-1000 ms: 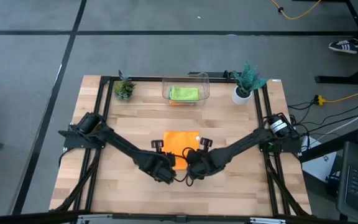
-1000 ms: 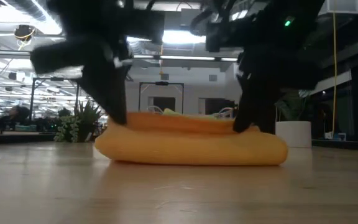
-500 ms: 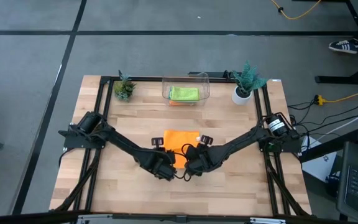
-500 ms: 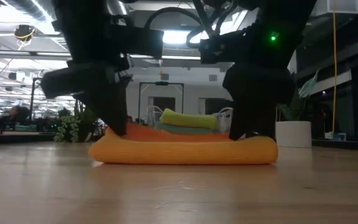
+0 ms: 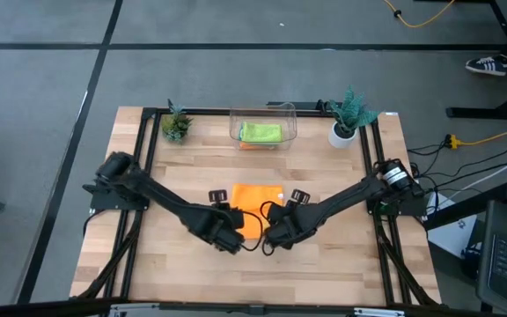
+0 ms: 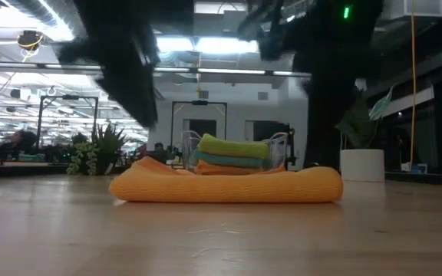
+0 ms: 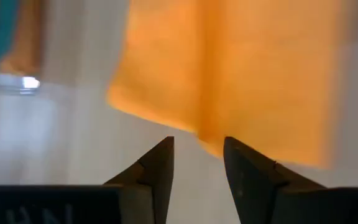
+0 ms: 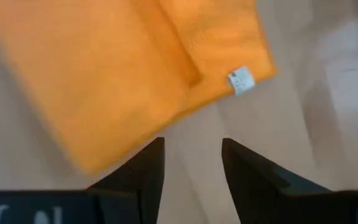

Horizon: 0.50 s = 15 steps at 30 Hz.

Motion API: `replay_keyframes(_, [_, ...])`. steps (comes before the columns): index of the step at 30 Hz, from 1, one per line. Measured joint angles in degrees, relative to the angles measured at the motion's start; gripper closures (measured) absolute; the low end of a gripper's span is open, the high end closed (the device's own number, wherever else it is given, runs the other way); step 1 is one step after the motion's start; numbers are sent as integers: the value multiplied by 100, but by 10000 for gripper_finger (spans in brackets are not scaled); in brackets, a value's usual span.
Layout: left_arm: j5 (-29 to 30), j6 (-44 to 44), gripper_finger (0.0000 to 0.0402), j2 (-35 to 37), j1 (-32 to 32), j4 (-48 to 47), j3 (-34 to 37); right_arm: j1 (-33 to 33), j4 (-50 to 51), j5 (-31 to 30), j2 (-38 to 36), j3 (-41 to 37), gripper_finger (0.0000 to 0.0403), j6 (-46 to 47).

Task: Fold microfiber towels
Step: Fold the orange towel

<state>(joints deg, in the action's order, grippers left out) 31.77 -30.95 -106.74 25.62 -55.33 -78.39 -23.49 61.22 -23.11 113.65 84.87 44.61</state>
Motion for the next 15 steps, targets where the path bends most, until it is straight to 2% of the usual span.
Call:
replay_keyframes(2, [-544,-41,270,316,92,-51,-72,-33,136,315,-136,143,240,-175])
replay_keyframes(5, [-1772,-272,270,846,201,-61,-90,-125,199,912,-429,167,240,-339])
replay_keyframes(9, [-3136,-932,270,1613,458,-66,-89,-393,530,1740,-1008,88,240,-48])
replay_keyframes(12, [-3348,-1375,272,2177,787,24,-92,-755,545,2072,-1536,-63,240,497])
replay_keyframes(15, [-2992,-1806,276,2551,1136,279,15,-1145,-34,2091,-2043,-489,240,1309])
